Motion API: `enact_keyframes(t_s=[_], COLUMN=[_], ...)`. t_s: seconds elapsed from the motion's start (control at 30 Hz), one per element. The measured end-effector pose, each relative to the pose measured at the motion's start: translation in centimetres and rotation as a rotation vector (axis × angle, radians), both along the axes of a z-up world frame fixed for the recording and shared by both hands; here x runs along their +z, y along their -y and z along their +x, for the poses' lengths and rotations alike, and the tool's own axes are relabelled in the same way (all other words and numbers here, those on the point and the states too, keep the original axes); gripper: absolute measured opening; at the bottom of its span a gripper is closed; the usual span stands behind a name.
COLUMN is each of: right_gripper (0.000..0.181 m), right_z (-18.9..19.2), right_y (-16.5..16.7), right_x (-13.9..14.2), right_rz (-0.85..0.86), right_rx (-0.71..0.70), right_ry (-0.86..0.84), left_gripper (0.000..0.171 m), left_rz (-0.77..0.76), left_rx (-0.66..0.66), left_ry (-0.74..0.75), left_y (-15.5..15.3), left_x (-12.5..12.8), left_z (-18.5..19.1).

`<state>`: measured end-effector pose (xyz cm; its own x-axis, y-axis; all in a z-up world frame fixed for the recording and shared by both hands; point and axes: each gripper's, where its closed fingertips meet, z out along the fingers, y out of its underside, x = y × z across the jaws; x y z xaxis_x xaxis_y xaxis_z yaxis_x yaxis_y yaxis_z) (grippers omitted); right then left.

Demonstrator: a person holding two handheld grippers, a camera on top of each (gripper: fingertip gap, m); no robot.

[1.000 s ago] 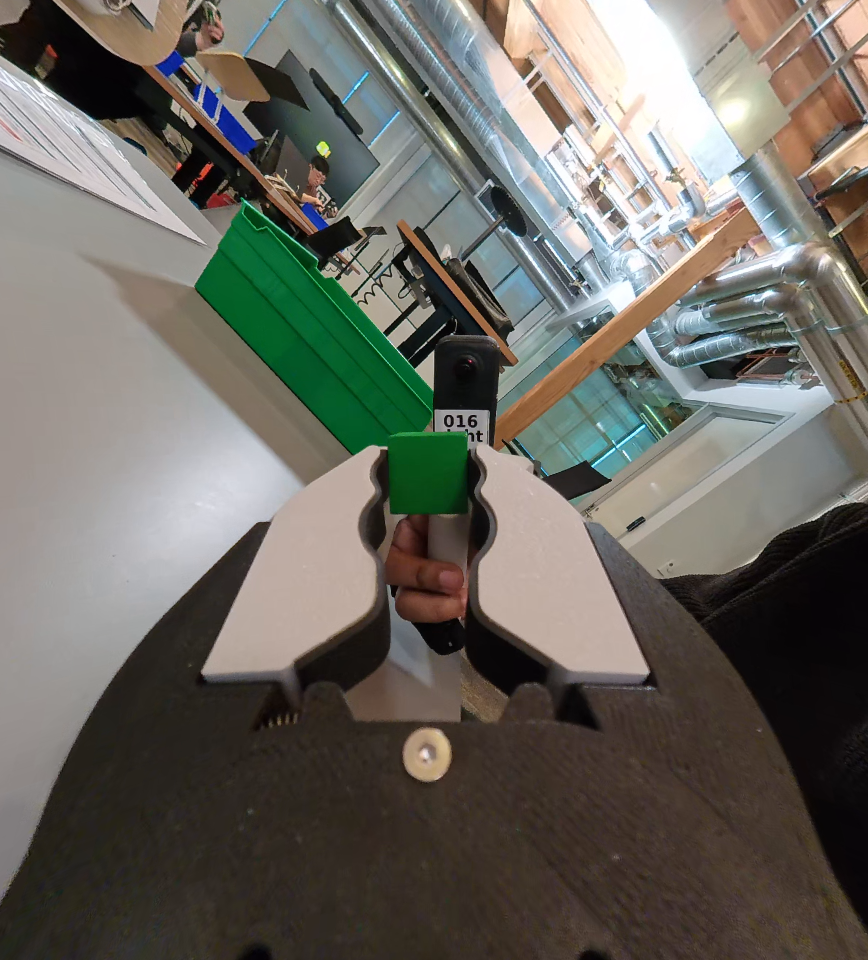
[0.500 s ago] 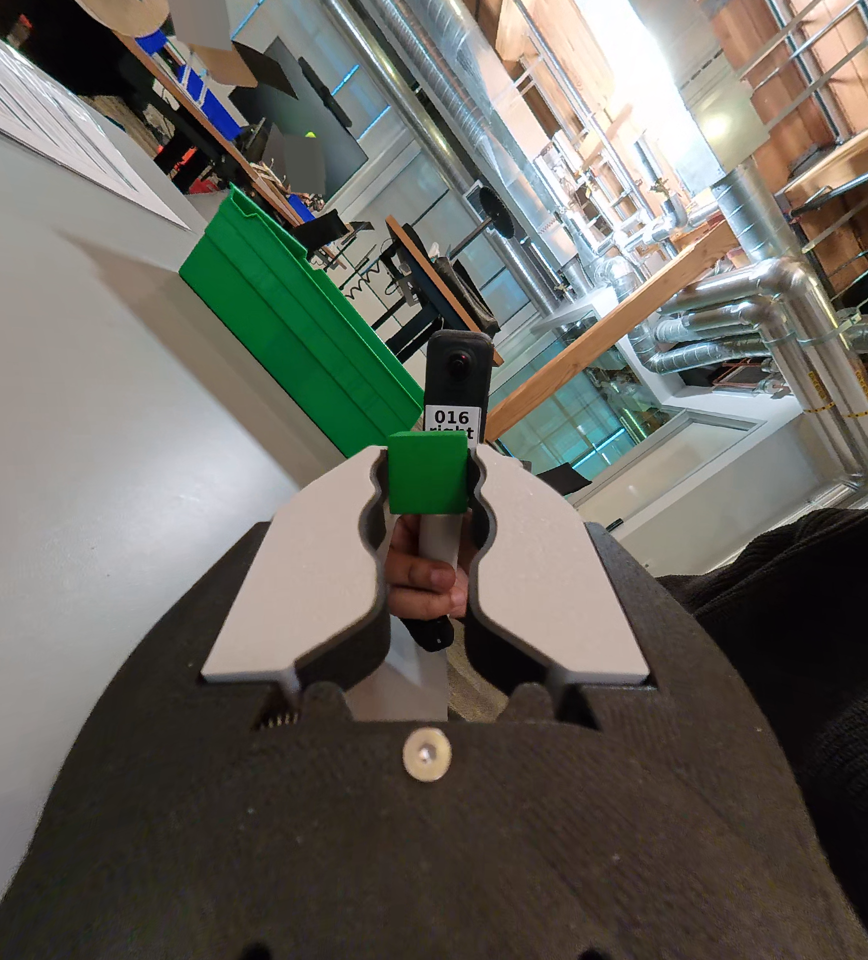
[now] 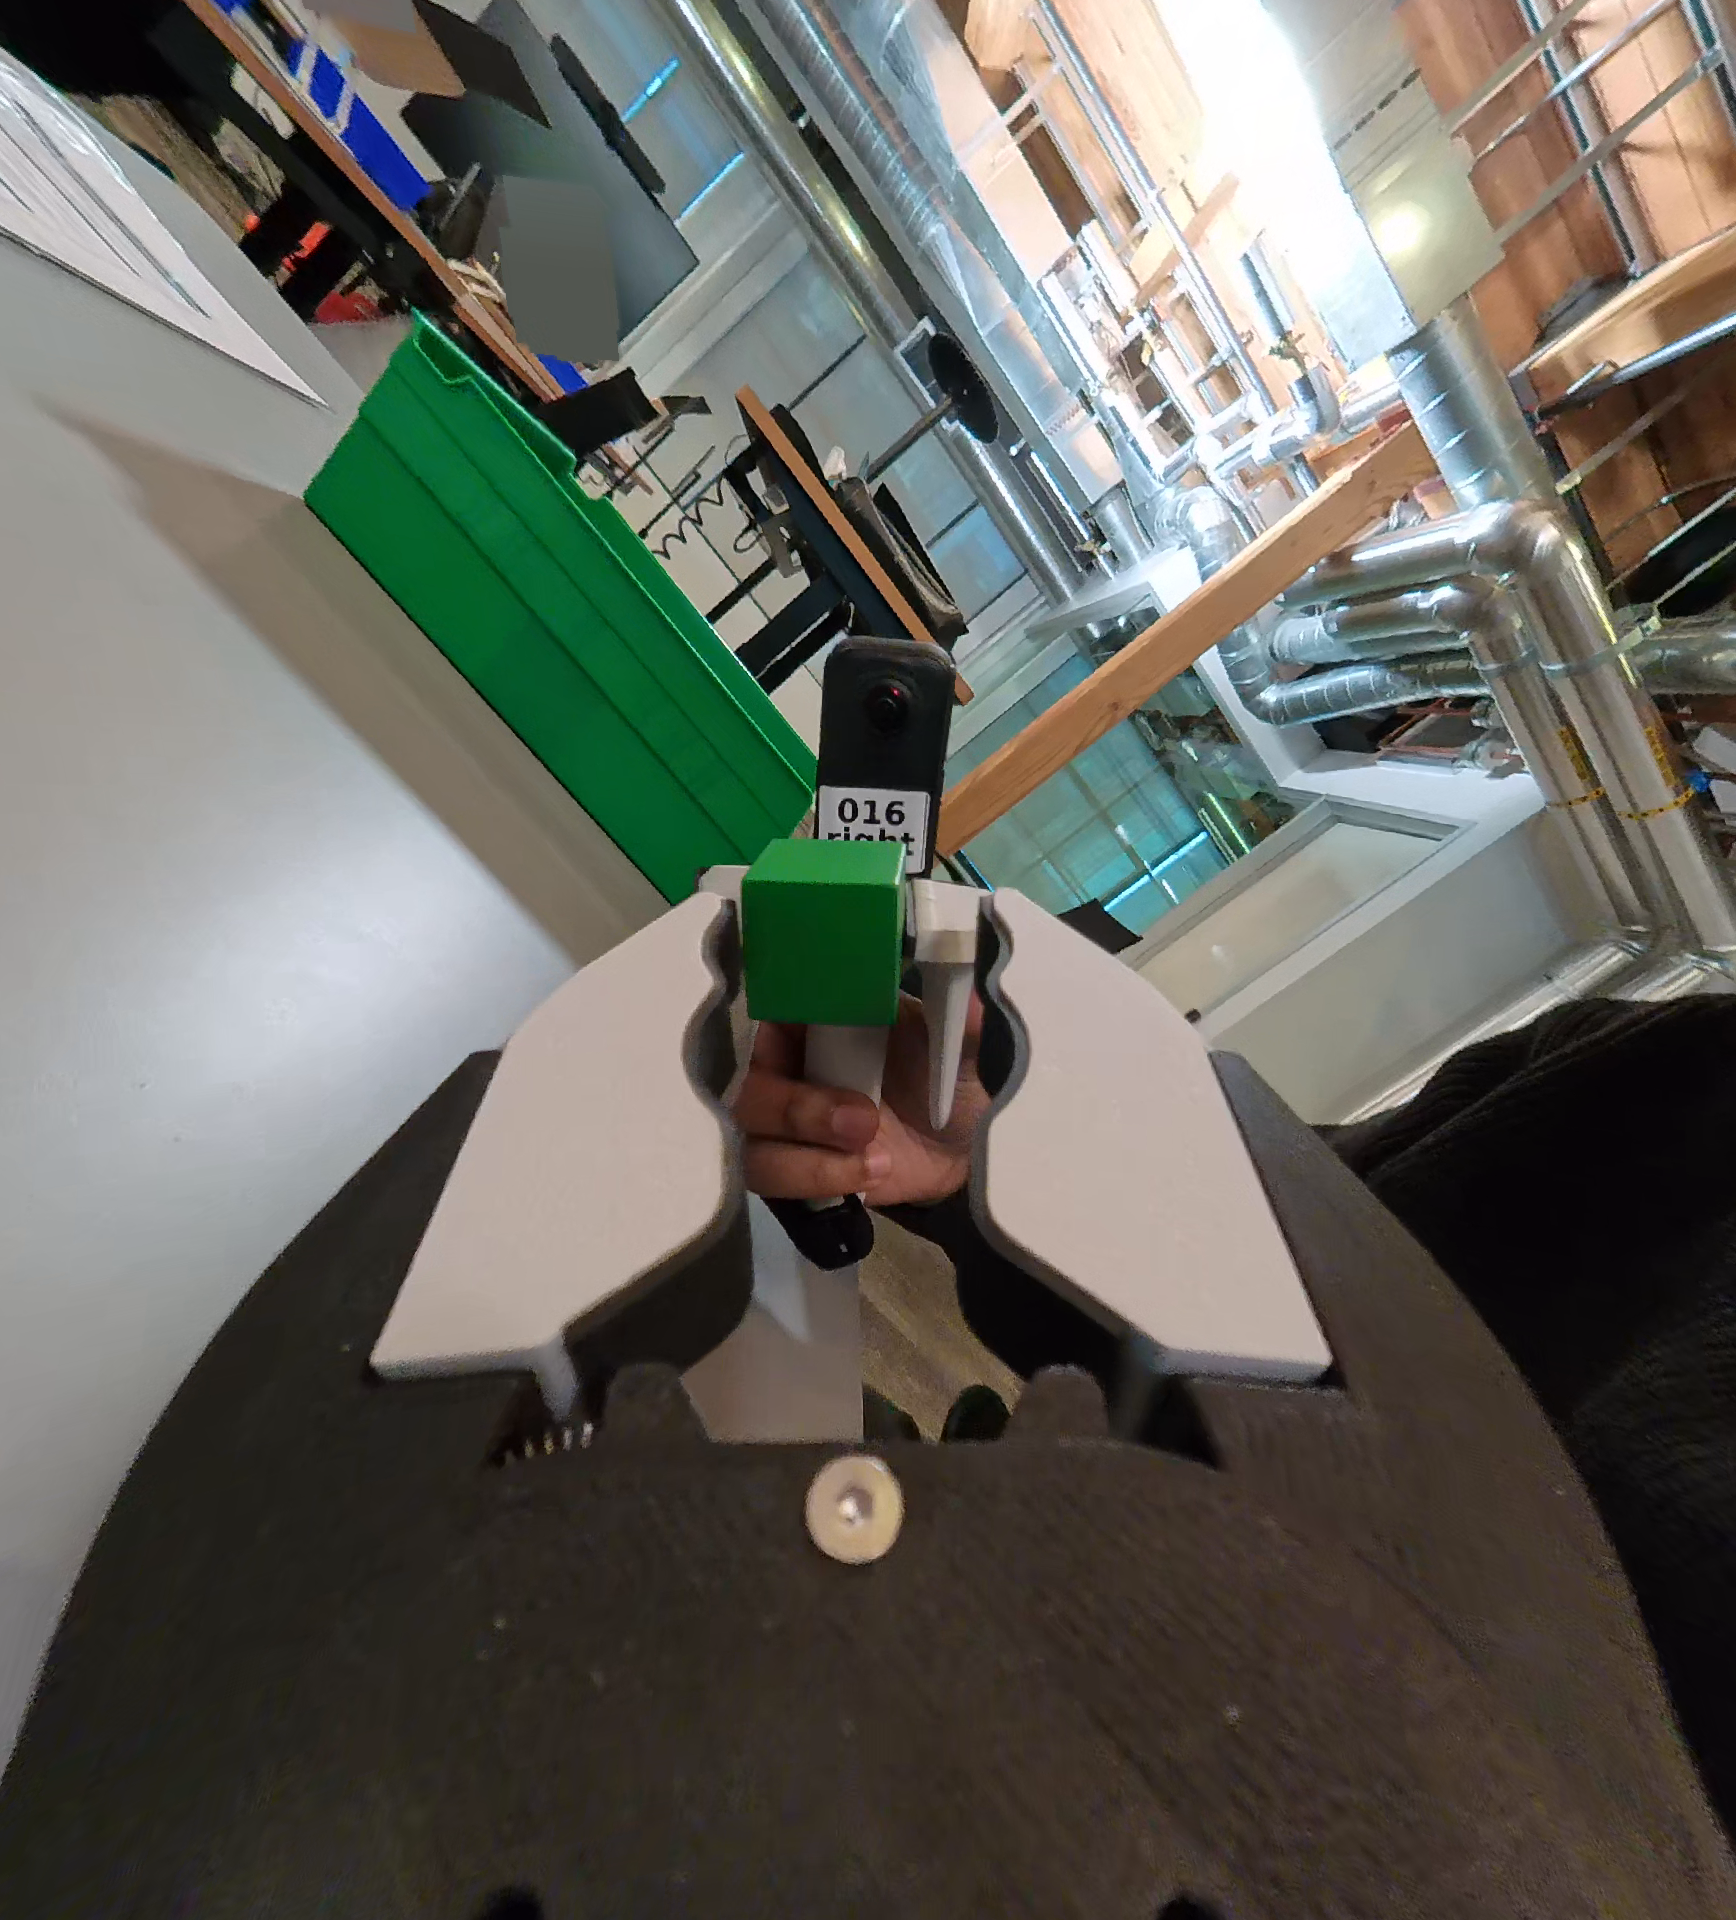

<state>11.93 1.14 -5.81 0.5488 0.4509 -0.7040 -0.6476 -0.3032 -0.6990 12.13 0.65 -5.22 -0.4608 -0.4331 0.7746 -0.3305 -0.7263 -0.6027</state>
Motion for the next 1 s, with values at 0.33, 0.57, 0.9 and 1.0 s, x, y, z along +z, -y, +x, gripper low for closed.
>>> enact_keyframes(t_s=[0.33,0.57,0.9,1.0], right_gripper=[0.026,0.026,0.026,0.026], right_z=[0.7,0.6,1.3,1.6], right_y=[0.1,0.1,0.2,0.3], right_x=[0.4,0.4,0.8,1.1], right_rz=[0.013,0.016,0.031,0.042], right_rx=[-0.013,-0.008,-0.023,-0.032], right_ry=[-0.020,-0.031,-0.095,-0.107], left_gripper=[0.046,0.046,0.046,0.046], left_rz=[-0.024,-0.006,0.012,0.003], left_rx=[0.005,0.009,0.000,0.005], left_ry=[-0.022,-0.019,-0.022,-0.022], left_y=[-1.3,-1.3,-0.9,-1.1], left_x=[-0.3,-0.3,-0.5,-0.5], left_z=[-0.1,-0.1,0.0,0.0])
